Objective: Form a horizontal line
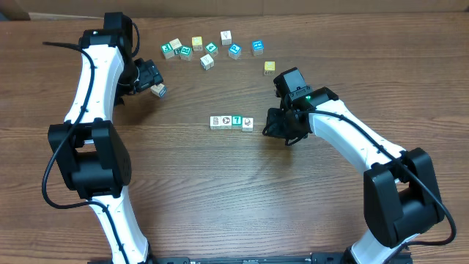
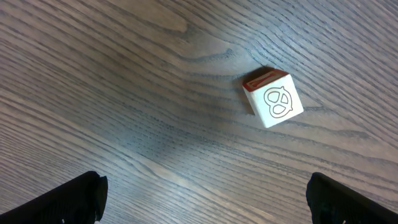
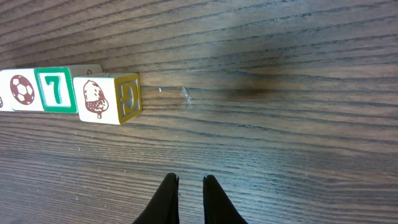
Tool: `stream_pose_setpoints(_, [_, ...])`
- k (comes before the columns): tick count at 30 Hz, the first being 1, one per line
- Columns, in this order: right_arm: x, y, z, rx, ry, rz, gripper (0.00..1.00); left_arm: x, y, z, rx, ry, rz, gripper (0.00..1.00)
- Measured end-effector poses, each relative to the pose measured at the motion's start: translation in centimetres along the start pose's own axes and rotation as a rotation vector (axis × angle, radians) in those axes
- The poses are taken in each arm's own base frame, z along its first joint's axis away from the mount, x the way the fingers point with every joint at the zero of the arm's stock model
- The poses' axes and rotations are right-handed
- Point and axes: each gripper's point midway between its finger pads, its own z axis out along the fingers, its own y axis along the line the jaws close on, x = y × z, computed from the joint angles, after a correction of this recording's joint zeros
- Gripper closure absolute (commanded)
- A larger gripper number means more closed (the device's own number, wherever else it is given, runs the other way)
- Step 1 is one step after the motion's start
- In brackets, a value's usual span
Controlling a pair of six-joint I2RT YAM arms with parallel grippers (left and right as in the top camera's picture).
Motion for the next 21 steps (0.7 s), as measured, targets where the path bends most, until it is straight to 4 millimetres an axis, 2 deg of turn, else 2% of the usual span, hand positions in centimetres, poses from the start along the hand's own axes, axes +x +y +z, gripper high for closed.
stream_pose_setpoints(21, [-0.05, 0.03, -0.01, -0.001, -0.002, -0.001, 0.88, 0.0, 0.0, 0.0, 0.0, 0.0, 0.0, 0.0])
